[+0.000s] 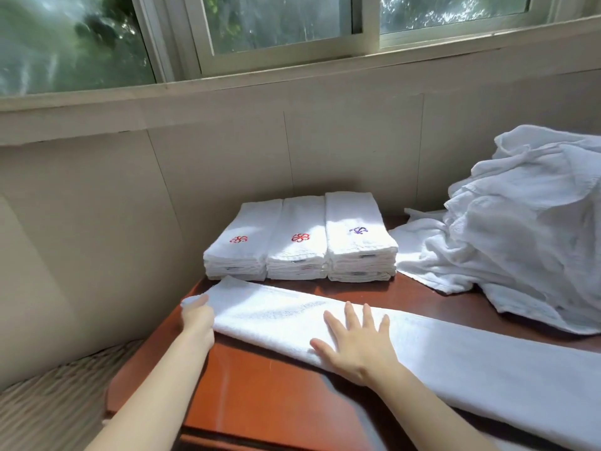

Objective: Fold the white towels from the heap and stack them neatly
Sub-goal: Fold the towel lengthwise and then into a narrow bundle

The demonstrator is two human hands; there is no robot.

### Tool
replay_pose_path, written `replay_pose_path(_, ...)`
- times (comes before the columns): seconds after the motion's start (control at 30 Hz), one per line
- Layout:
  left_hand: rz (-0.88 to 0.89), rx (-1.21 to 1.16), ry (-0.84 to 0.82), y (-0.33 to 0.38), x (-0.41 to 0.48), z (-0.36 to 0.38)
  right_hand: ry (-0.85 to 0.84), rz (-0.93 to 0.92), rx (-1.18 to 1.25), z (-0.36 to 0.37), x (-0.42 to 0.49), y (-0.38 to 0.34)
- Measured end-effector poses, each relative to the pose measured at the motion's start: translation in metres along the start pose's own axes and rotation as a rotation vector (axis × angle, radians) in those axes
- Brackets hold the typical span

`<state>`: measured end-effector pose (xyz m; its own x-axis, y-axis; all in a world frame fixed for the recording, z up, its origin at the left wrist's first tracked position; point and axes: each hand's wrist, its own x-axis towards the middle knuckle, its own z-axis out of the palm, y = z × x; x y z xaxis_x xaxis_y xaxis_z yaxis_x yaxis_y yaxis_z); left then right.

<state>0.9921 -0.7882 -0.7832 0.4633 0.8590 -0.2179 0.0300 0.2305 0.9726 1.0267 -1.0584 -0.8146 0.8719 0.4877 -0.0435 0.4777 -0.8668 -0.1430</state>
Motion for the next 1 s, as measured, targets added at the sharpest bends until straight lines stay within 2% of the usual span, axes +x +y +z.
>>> replay_pose_path(0.07, 0.111, 0.079, 0.031, 0.004, -0.013, 0.001, -0.013, 0.001, 0.013, -0.002, -0.002, 0.000)
replay_pose_path(0.17, 0.444, 0.282, -0.029, 0.024, -0.042, 0.012, -0.054, 0.001, 0.083, -0.013, -0.007, 0.002)
replay_pose_path(0.23, 0.671, 0.388, -0.131, 0.042, -0.072, 0.026, -0.068, 0.008, 0.360, -0.031, -0.010, 0.004)
replay_pose_path(0.27, 0.766, 0.428, -0.214, 0.050, -0.092, 0.034, -0.067, 0.048, 0.659, -0.043, -0.012, 0.007)
replay_pose_path(0.33, 0.955, 0.494, -0.488, 0.060, -0.137, 0.051, -0.076, 0.135, 1.355, -0.067, -0.017, 0.021)
replay_pose_path(0.4, 1.095, 0.596, -0.891, 0.061, -0.183, 0.062, -0.080, 0.180, 1.843, -0.082, -0.018, 0.044)
replay_pose_path(0.47, 1.107, 0.698, -1.284, 0.051, -0.219, 0.069, -0.023, 0.177, 2.075, -0.088, -0.026, 0.066)
replay_pose_path(0.53, 1.088, 0.774, -1.445, 0.036, -0.239, 0.072, 0.007, 0.218, 2.216, -0.080, -0.036, 0.077)
replay_pose_path(0.63, 1.024, 0.828, -1.450, 0.012, -0.241, 0.065, 0.092, 0.401, 2.231, -0.072, -0.046, 0.087)
replay_pose_path(0.73, 0.945, 0.909, -1.407, -0.009, -0.232, 0.058, -0.166, 0.388, 2.221, -0.075, -0.052, 0.094)
replay_pose_path(0.8, 0.893, 0.969, -1.366, -0.021, -0.230, 0.059, -0.234, 0.465, 2.122, -0.078, -0.057, 0.102)
replay_pose_path(0.87, 0.842, 0.995, -1.344, -0.032, -0.234, 0.064, -0.189, 0.537, 1.845, -0.079, -0.061, 0.107)
replay_pose_path(0.93, 0.822, 0.994, -1.330, -0.043, -0.238, 0.072, -0.170, 0.607, 1.438, -0.079, -0.065, 0.106)
replay_pose_path(1.0, 0.822, 0.983, -1.304, -0.051, -0.240, 0.078, -0.142, 0.632, 1.175, -0.077, -0.065, 0.107)
